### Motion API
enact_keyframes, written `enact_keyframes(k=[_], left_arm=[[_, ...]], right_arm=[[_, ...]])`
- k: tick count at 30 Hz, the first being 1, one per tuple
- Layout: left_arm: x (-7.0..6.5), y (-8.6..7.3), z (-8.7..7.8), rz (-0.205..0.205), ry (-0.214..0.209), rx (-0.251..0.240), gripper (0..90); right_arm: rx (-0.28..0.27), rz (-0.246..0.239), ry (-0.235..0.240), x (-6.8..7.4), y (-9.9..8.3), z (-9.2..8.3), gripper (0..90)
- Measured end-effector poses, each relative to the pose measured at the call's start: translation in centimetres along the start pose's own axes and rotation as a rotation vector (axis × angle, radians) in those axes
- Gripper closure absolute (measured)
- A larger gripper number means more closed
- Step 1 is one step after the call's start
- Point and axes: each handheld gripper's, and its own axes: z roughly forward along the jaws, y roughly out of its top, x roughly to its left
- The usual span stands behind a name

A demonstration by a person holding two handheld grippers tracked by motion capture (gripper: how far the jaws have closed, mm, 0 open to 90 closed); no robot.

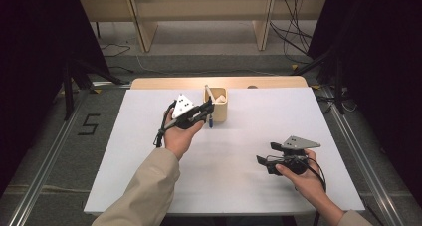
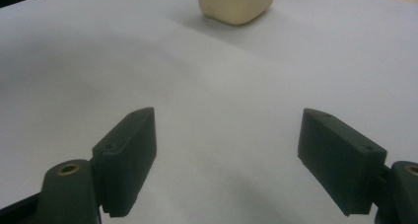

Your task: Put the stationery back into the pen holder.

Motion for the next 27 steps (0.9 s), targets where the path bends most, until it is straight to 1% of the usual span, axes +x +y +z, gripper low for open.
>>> enact_keyframes(k=[2, 3, 4, 6, 7, 13, 14, 15, 18, 20, 21, 24, 25, 26, 27], left_arm=[[0.1, 0.1, 0.1, 0.003, 0.001, 0.002, 79.7], [0.1, 0.2, 0.1, -0.003, 0.001, -0.003, 79.8], [0.1, 0.2, 0.2, 0.0, 0.004, -0.003, 79.8], [0.3, 0.3, 0.2, -0.006, 0.006, -0.005, 79.8], [0.4, 0.3, 0.3, -0.001, 0.01, -0.003, 79.7], [0.8, 0.3, 0.5, -0.008, 0.022, -0.002, 79.7], [0.9, 0.4, 0.6, -0.001, 0.025, 0.0, 79.7], [0.9, 0.5, 0.6, -0.008, 0.026, -0.003, 79.7], [1.1, 0.8, 0.8, 0.003, 0.03, -0.001, 79.7], [1.3, 1.0, 1.0, -0.003, 0.037, -0.009, 79.7], [1.4, 1.1, 1.0, 0.004, 0.041, -0.004, 79.7], [1.6, 1.2, 1.2, 0.008, 0.049, -0.002, 79.7], [1.6, 1.2, 1.3, 0.001, 0.052, -0.008, 79.7], [1.7, 1.3, 1.3, 0.008, 0.054, -0.006, 79.7], [1.8, 1.3, 1.3, 0.006, 0.054, -0.007, 79.7]], right_arm=[[0.001, 0.001, 0.001, 0.0, 0.0, 0.0, 23.6], [-0.001, 0.003, 0.001, 0.0, 0.0, 0.0, 23.6], [-0.001, 0.003, 0.002, 0.0, -0.1, 0.0, 23.6], [0.001, 0.003, 0.003, 0.0, -0.1, 0.0, 23.6], [0.008, 0.0, 0.001, 0.0, -0.1, 0.0, 23.6], [0.007, -0.003, 0.005, 0.0, -0.3, 0.1, 23.6], [0.013, 0.001, 0.005, 0.0, -0.3, 0.0, 23.6], [0.01, -0.003, 0.007, 0.0, -0.3, 0.1, 23.6], [0.011, -0.005, 0.009, 0.0, -0.4, 0.1, 23.6], [0.011, -0.006, 0.011, 0.0, -0.4, 0.1, 23.6], [0.015, -0.004, 0.009, 0.0, -0.4, 0.1, 23.6], [0.013, 0.001, 0.007, 0.0, -0.5, 0.1, 23.6], [0.012, 0.002, 0.008, 0.0, -0.5, 0.1, 23.6], [0.011, 0.005, 0.008, 0.0, -0.5, 0.1, 23.6], [0.002, 0.007, 0.012, 0.0, -0.5, 0.1, 23.6]])
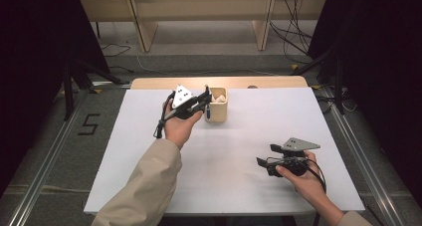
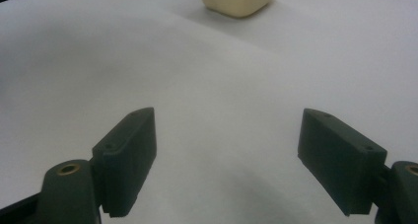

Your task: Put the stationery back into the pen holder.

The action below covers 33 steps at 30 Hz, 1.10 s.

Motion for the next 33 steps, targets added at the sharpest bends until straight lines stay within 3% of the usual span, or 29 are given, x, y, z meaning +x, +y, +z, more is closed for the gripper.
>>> enact_keyframes(k=[23, 33], left_arm=[[0.5, 2.0, 1.1, 0.024, 0.016, -0.019, 79.7], [0.8, 2.4, 1.7, 0.012, 0.022, -0.038, 79.7]], right_arm=[[0.01, 0.004, 0.001, -0.1, -0.2, 0.1, 23.6], [0.016, 0.01, 0.003, -0.1, -0.3, 0.2, 23.6]])
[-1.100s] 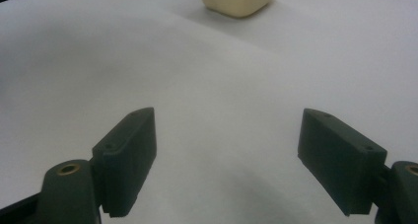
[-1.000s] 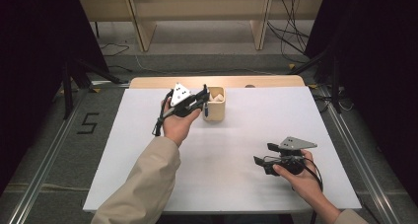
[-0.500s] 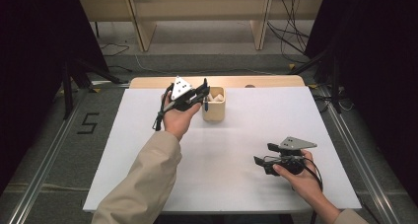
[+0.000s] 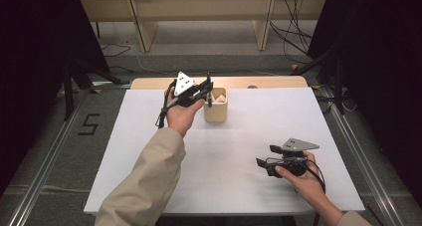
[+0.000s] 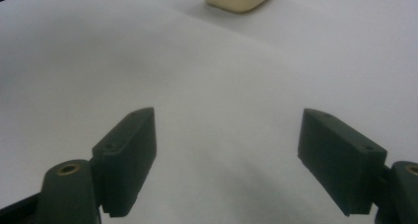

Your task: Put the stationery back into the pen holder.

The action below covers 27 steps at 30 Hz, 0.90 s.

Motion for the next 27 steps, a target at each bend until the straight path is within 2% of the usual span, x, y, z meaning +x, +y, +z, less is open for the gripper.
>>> enact_keyframes(k=[3, 12, 20, 27], left_arm=[[0.1, 0.0, 0.1, 0.011, 0.005, 0.003, 79.7], [0.2, 0.2, 0.5, 0.004, 0.013, 0.001, 79.7], [-0.1, 1.0, 0.6, 0.011, 0.0, -0.005, 79.7], [0.1, 1.5, 0.7, 0.017, 0.01, -0.012, 79.7]], right_arm=[[0.0, 0.001, -0.003, 0.0, 0.0, 0.0, 23.6], [-0.001, -0.001, 0.002, -0.1, 0.0, 0.0, 23.6], [-0.002, 0.001, -0.005, -0.1, 0.0, 0.0, 23.6], [-0.002, 0.002, -0.005, -0.1, 0.0, 0.0, 23.6]])
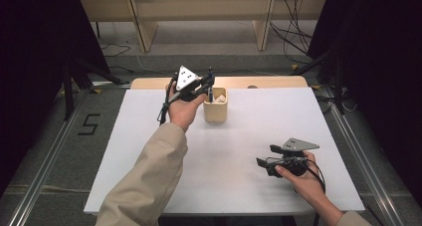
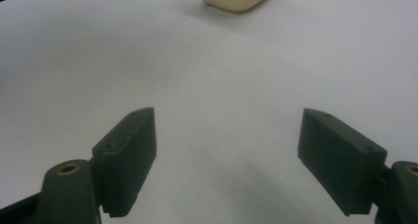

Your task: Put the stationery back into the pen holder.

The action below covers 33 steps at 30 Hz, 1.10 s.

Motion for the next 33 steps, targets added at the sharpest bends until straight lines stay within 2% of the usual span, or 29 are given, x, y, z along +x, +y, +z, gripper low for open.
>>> enact_keyframes(k=[8, 9, 33], left_arm=[[0.0, 0.3, 0.3, 0.013, 0.009, -0.011, 79.7], [0.0, 0.3, 0.4, 0.016, 0.008, -0.01, 79.7], [0.6, -0.6, 1.3, 0.04, 0.041, 0.021, 79.7]], right_arm=[[-0.001, 0.013, -0.001, 0.0, 0.0, 0.0, 23.6], [0.002, 0.003, -0.001, 0.0, 0.0, 0.0, 23.6], [0.001, 0.001, 0.005, -0.1, -0.1, 0.1, 23.6]])
